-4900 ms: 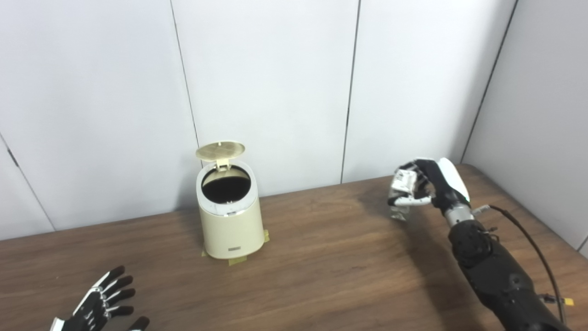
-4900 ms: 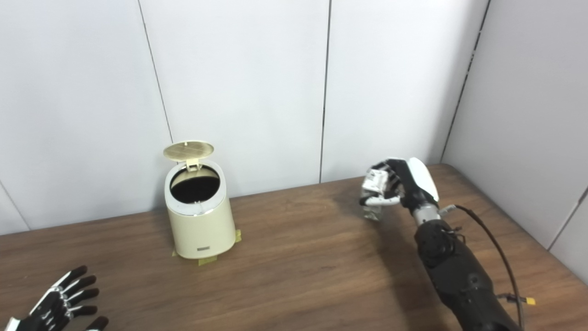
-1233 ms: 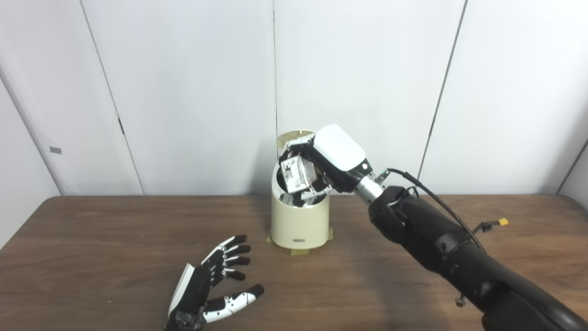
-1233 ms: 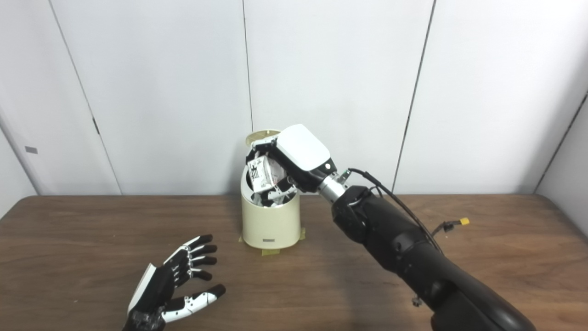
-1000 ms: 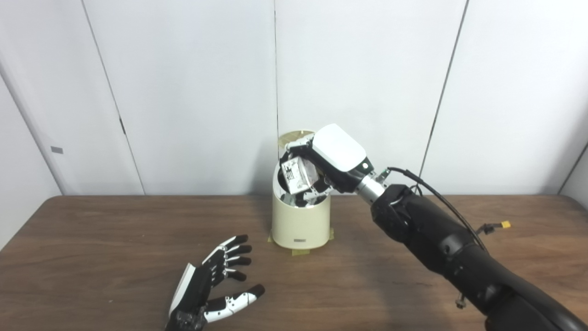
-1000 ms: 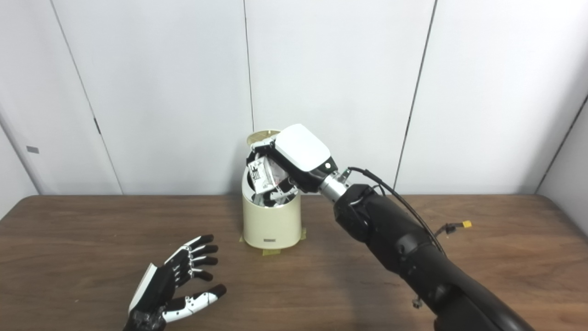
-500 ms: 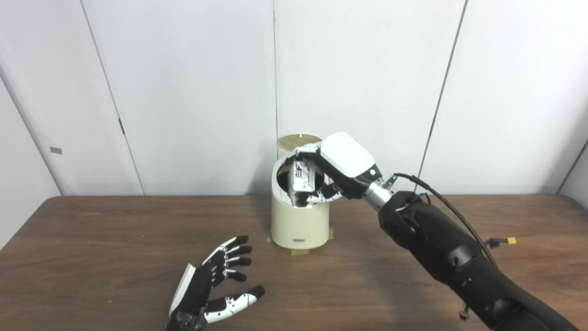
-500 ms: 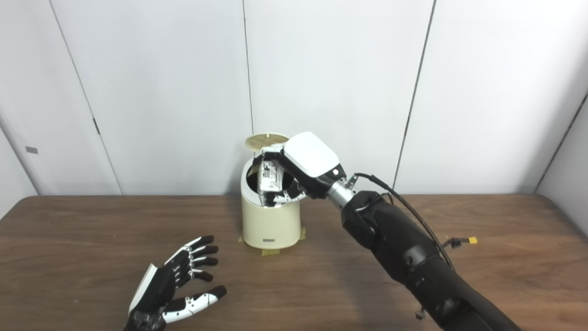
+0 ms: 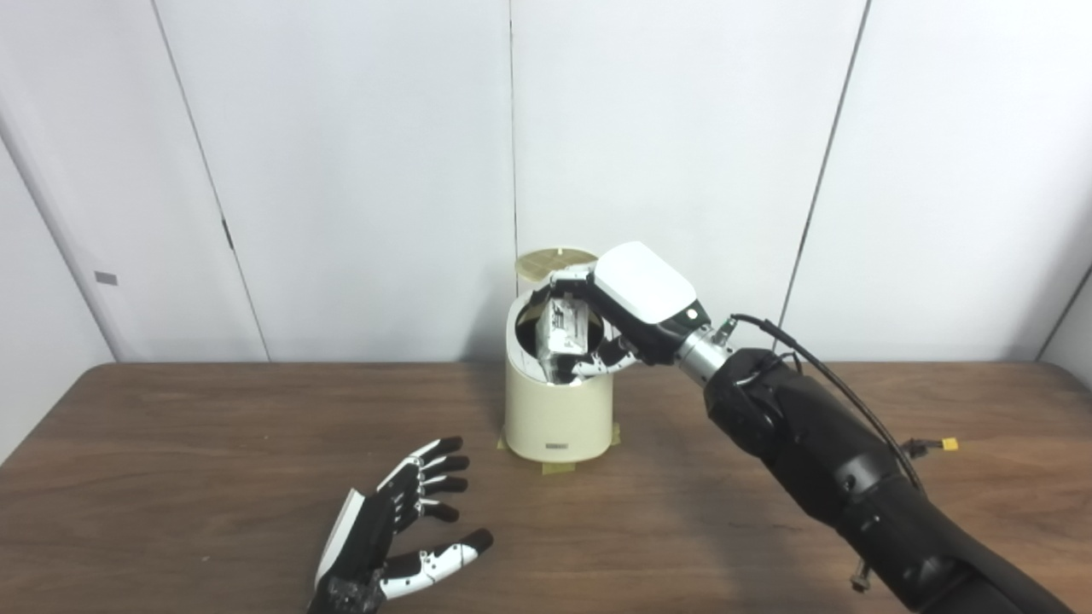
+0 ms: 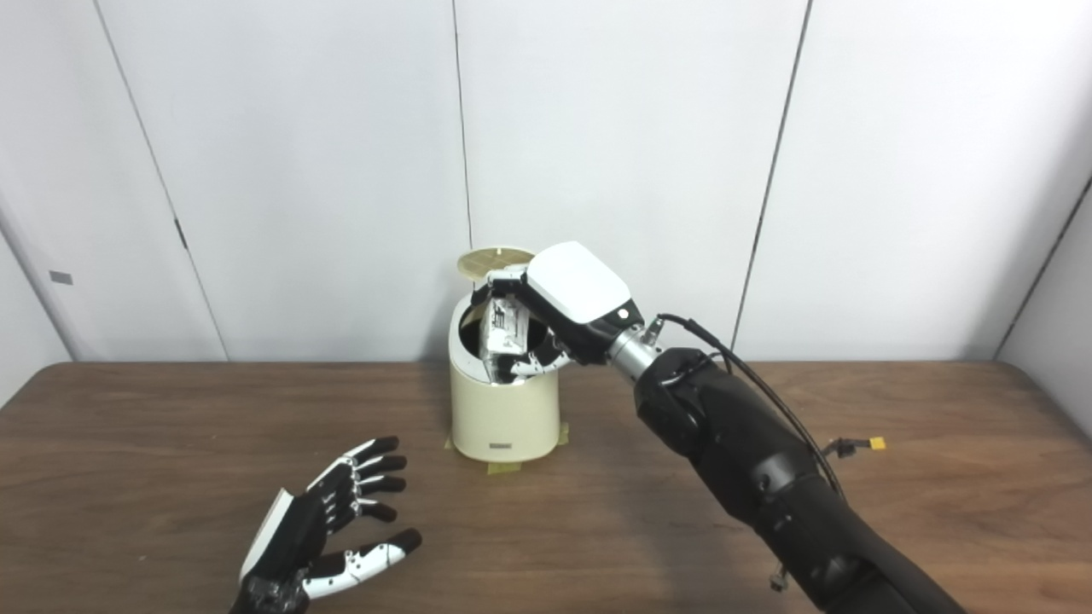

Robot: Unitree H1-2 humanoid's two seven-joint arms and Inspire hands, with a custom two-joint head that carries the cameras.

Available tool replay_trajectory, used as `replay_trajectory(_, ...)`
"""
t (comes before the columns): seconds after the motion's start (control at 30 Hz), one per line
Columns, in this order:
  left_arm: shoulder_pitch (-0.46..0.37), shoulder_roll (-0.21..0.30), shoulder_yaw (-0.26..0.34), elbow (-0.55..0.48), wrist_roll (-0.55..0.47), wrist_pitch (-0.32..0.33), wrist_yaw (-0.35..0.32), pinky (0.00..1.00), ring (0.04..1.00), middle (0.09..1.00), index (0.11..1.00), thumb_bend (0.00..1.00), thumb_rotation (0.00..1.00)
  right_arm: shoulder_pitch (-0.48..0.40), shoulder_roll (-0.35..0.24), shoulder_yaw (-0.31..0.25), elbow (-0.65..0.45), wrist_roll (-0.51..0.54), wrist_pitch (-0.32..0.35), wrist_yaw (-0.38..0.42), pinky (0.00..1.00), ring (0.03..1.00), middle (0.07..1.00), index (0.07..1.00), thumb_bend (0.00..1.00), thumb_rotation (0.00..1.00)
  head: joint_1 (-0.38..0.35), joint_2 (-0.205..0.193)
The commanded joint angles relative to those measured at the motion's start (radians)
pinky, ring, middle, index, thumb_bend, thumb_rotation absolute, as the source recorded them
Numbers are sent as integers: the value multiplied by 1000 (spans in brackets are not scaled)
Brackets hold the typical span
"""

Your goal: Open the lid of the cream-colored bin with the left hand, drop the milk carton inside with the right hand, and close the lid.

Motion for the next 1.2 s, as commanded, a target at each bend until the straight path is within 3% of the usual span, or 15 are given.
replay_trajectory(0.0,18,-6,-4,7,-2,-8,4,621,753,810,856,694,91,-29,-9,-24,-33,3,9,-13,445,530,628,679,918,190,0,1)
replay_trajectory(0.2,16,-2,-3,12,-3,-15,3,621,754,810,856,693,96,-8,-7,-41,-66,0,22,-16,446,532,637,698,916,213,-2,0)
replay_trajectory(0.37,17,0,-5,11,2,-14,3,622,756,810,858,687,96,13,-8,-48,-103,-18,57,-7,507,638,776,814,935,237,-5,3)
replay_trajectory(0.57,15,0,-5,12,3,-13,3,620,757,810,857,687,87,40,-5,-65,-144,-30,84,-13,569,730,858,868,938,252,-5,3)
replay_trajectory(0.93,15,0,-4,12,-2,-11,2,608,748,808,853,690,81,98,1,-111,-224,-13,95,-25,620,767,858,847,926,237,-7,4)
replay_trajectory(1.1,14,3,-4,14,5,-16,3,602,746,807,851,688,89,143,9,-161,-262,27,32,-102,561,734,799,802,931,208,-9,3)
replay_trajectory(1.17,14,4,-3,16,-2,-15,0,602,747,807,852,689,88,167,13,-185,-284,42,9,-136,496,659,753,766,931,206,-9,2)
